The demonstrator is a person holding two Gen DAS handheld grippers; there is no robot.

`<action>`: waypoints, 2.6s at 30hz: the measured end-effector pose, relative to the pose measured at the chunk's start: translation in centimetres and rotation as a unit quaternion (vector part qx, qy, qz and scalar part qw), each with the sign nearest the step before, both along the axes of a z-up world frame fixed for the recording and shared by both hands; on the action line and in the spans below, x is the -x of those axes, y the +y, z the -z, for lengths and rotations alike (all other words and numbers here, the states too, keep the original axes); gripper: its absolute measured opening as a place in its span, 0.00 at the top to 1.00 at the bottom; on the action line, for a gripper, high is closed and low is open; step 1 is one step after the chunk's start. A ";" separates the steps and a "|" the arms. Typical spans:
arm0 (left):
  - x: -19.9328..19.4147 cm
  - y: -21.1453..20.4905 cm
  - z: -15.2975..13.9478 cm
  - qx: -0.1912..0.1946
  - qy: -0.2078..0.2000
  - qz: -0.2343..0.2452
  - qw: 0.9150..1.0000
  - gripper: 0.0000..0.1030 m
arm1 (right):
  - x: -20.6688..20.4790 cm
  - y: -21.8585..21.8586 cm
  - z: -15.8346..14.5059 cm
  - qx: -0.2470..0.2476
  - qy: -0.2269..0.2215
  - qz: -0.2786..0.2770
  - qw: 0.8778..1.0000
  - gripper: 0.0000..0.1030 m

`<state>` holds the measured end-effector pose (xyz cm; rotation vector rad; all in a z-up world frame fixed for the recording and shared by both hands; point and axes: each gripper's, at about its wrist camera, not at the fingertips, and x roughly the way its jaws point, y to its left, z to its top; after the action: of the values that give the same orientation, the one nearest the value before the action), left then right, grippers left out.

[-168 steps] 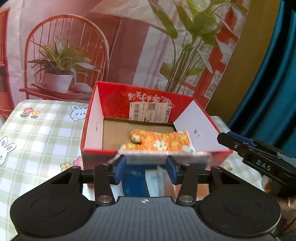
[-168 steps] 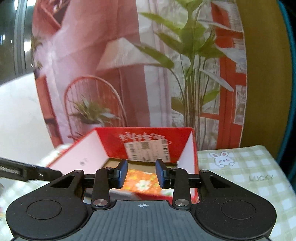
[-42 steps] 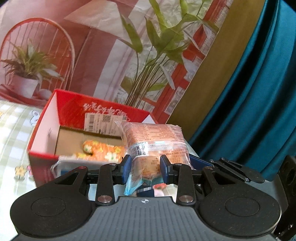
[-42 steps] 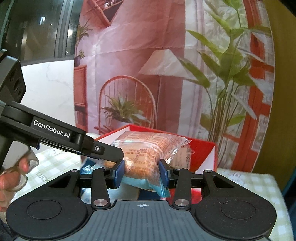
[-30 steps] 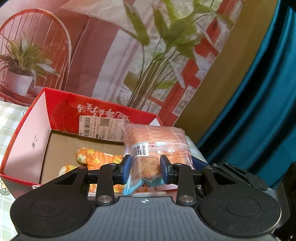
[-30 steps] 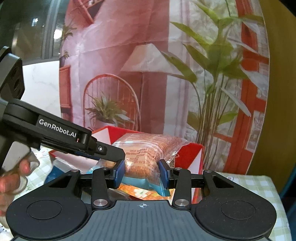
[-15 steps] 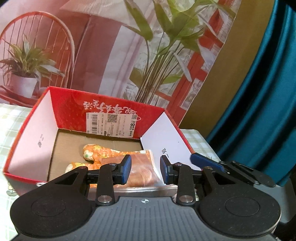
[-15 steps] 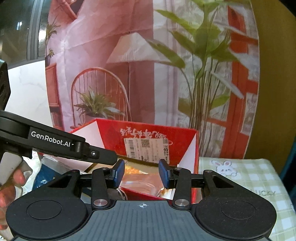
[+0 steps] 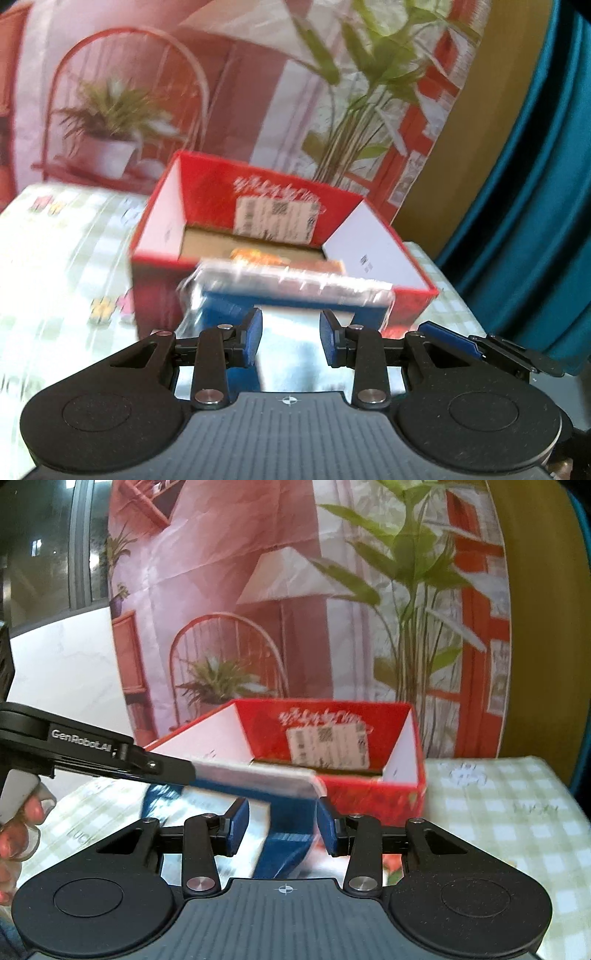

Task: Organize soft objects
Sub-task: 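Close the left gripper on the blue labelled pouch while the right gripper grips it too, then lift the blue pouch with both grippers and lower it into the red box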

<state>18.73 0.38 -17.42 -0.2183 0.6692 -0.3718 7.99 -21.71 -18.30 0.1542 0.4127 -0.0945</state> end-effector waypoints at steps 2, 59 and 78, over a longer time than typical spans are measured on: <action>0.9 0.7 0.7 -0.002 0.007 -0.009 1.000 0.66 | 0.5 0.6 0.5 -0.005 0.010 -0.006 1.000 0.63; 4.1 1.2 6.2 -0.009 0.048 0.008 0.999 0.59 | 0.6 2.5 5.7 -0.052 0.084 -0.042 0.994 0.56; 4.7 1.3 -0.2 -0.010 -0.073 0.041 0.996 0.65 | 1.3 2.9 0.5 -0.021 0.002 -0.072 0.997 0.64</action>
<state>14.02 1.64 -17.25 -0.1431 0.5378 -0.4550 6.67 -18.77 -18.78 0.1644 0.4295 0.0557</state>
